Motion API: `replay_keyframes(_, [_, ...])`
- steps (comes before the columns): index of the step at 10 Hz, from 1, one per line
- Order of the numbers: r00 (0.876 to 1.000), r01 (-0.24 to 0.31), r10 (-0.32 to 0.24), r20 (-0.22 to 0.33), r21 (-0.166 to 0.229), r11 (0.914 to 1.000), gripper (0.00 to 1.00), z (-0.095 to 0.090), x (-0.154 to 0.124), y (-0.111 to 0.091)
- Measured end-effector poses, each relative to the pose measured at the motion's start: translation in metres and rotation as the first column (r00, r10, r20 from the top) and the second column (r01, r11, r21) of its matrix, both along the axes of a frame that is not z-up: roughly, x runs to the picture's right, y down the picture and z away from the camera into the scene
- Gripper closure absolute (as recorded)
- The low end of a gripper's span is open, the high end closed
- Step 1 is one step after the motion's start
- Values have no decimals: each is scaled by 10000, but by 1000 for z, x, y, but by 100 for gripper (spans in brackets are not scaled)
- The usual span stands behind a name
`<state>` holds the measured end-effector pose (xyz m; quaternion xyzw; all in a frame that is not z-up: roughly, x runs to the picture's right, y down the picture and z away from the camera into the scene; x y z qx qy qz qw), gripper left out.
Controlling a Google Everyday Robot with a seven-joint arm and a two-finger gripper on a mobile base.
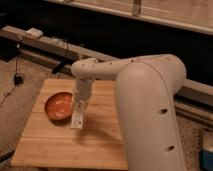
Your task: Place the bottle in the ceramic bowl
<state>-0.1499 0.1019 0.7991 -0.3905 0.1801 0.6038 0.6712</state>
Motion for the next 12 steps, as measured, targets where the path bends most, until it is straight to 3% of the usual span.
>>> replay_keyframes(4, [9885,604,-666,1357,492,9970,100,8,-66,-31])
replay_keyframes(9, [9781,749,-980,1838,1287,9888,97,21,-98,-61])
replay_keyframes(12, [9723,814,-1151,2033,1668,9826,67,36,-115,-75])
